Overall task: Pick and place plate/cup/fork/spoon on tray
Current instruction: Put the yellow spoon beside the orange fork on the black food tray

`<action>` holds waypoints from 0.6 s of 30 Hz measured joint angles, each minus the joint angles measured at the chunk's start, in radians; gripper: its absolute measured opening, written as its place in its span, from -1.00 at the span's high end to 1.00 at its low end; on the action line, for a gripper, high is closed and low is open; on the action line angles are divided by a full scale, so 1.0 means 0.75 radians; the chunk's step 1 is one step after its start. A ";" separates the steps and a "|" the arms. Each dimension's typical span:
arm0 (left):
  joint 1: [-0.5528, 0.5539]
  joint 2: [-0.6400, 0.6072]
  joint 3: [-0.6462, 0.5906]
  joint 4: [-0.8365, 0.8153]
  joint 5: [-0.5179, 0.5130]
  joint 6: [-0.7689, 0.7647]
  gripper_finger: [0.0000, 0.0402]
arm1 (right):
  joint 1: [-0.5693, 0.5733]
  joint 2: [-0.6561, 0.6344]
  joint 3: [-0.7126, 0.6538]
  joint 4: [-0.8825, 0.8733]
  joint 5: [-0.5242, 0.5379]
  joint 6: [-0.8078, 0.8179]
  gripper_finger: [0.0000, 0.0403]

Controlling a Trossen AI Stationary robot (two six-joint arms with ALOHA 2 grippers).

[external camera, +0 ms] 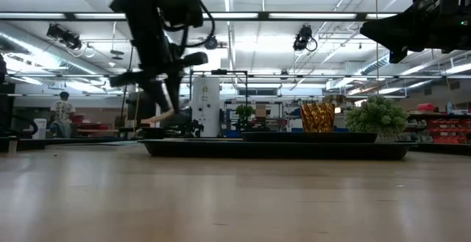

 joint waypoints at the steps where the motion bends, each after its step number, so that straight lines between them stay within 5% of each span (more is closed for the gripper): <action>1: 0.035 0.010 -0.001 0.040 0.024 0.044 0.66 | -0.001 0.000 0.000 0.000 0.000 0.000 0.66; 7: 0.149 0.115 -0.002 0.162 0.089 0.164 0.70 | -0.001 0.000 0.000 0.000 0.000 0.000 0.66; 18: 0.119 0.308 -0.002 0.302 0.147 0.174 0.69 | 0.000 -0.001 0.000 0.000 0.000 0.000 0.66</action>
